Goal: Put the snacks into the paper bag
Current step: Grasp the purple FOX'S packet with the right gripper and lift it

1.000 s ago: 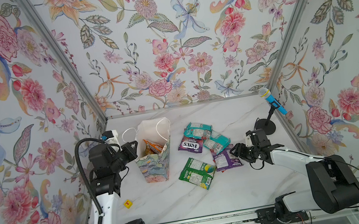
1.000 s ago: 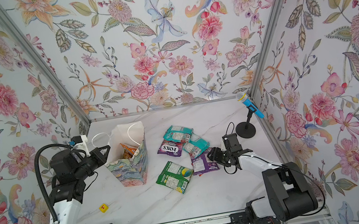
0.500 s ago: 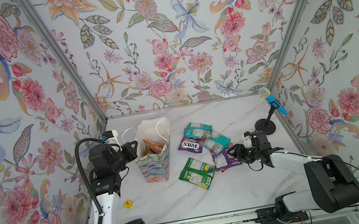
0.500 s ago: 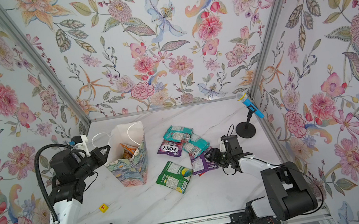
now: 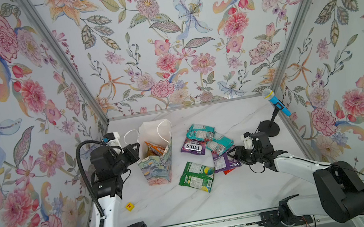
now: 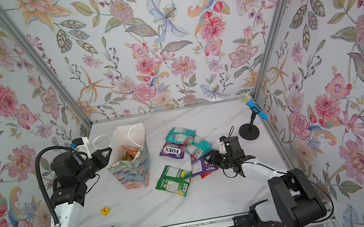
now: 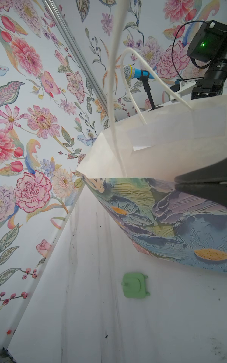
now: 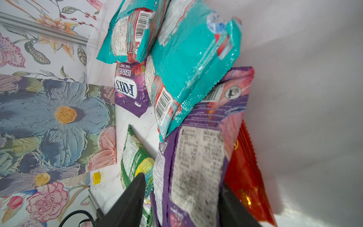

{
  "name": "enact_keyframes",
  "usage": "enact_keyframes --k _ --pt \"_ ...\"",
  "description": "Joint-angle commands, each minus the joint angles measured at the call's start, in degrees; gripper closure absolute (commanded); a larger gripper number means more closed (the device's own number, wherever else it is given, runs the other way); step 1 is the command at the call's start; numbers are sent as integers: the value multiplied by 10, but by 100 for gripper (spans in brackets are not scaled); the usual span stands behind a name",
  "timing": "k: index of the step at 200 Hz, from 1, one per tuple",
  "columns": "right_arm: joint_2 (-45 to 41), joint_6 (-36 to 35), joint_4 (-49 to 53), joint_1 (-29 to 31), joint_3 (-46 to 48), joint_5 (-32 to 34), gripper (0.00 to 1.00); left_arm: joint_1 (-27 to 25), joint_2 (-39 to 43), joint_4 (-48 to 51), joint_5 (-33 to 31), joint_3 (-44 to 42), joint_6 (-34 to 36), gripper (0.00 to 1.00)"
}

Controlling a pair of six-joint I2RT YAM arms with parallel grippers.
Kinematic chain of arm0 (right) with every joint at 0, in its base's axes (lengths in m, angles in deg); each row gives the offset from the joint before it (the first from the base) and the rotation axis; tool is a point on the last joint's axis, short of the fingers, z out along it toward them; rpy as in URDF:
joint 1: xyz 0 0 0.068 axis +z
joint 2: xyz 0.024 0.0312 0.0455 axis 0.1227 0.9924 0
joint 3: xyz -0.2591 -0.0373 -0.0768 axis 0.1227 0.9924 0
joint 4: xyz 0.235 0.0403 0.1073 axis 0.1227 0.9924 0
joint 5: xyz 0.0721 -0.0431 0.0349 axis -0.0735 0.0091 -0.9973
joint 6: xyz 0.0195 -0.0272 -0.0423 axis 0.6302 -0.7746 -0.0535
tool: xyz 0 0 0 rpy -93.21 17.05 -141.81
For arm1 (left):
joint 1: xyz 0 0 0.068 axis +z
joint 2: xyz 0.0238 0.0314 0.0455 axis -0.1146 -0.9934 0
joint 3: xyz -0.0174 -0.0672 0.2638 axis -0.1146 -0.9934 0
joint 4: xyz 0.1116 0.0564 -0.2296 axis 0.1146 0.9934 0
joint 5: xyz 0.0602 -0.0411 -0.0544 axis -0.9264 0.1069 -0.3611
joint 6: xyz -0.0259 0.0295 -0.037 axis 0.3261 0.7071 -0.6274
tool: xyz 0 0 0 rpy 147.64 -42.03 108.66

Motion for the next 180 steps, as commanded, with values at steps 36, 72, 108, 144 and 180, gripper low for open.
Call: enact_keyframes --k 36,72,108,144,180 --pt "26 23 -59 6 14 -13 81 -3 8 -24 19 -6 -5 99" --pt "5 7 -19 5 -6 3 100 -3 8 -25 19 -7 -5 99" --pt "-62 -22 91 6 -58 46 100 -4 8 -24 19 -6 -4 99" --pt "-130 -42 185 9 -124 77 100 -4 7 -27 19 -7 -5 99" --pt "-164 -49 226 21 -190 98 100 -3 7 -25 20 -3 -6 99"
